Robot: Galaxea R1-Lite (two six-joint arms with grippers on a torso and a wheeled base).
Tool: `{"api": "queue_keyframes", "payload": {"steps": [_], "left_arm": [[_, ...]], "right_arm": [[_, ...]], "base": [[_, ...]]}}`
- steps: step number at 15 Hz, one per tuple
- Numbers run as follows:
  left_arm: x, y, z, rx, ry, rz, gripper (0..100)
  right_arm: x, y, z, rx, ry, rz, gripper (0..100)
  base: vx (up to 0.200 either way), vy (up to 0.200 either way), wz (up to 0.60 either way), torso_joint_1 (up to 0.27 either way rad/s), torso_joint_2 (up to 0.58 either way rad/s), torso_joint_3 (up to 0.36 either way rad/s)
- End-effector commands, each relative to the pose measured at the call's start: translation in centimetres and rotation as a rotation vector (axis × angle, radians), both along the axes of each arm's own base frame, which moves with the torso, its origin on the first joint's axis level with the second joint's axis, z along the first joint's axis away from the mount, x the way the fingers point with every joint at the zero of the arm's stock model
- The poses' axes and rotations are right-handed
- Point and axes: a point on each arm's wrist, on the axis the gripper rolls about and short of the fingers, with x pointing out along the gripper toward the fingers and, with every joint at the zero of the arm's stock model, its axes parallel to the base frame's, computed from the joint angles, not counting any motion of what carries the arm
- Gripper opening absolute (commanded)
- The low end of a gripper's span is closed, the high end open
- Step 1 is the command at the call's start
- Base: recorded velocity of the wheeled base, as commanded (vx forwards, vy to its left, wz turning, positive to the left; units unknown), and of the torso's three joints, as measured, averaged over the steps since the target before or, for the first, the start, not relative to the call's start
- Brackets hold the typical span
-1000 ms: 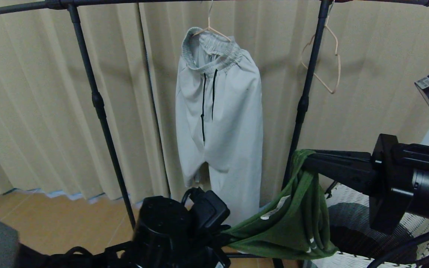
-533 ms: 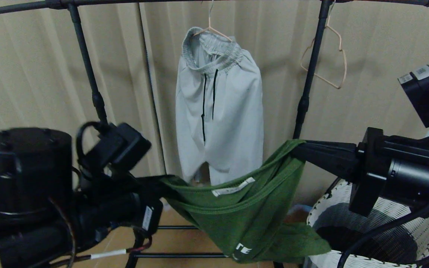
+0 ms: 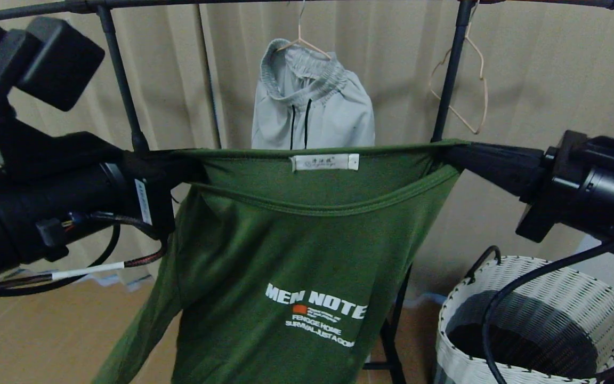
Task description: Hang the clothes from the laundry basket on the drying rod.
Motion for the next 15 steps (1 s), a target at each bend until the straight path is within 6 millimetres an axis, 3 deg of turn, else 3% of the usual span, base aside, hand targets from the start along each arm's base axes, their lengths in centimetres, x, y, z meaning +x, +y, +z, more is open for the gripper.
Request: {"api": "queue_keyframes", "payload": {"steps": [1,2,6,9,14,15], "left_arm": [[0.3,-0.2,2.3,-0.012,-0.03,0.003,0],[0.3,-0.3,3.1,-0.008,-0.011,0.006,0],[-0.3,-2.2,3.2,-0.077,0.047,-0.07,0],[0.1,-2.5,4.9,-0.104,0.008,-0.069,0],[0.4,-2.3,5.0,-0.1,-0.003,-0.052,0],[0.9,-1.6,4.2,-0.06,0.005,-0.01,0]], "right_arm": [[0.5,-0.6,1.1,0.011,-0.04,-0.034,0],[0.6,-0.8,0.8,0.006,-0.033,-0.045,0],[0.4,-0.9,0.4,0.0,-0.02,-0.047,0],[1.4,-2.2,2.0,0.026,-0.071,-0.114,0],[2.1,-2.0,3.8,0.054,-0.117,-0.114,0],[2.7,-1.6,4.1,0.059,-0.121,-0.113,0]], "base": [[0.0,0.0,0.0,0.0,0.0,0.0],[0.0,0.0,0.0,0.0,0.0,0.0],[0.0,0.0,0.0,0.0,0.0,0.0],[0.0,0.0,0.0,0.0,0.0,0.0],[0.0,0.0,0.0,0.0,0.0,0.0],[0.0,0.0,0.0,0.0,0.0,0.0]]}}
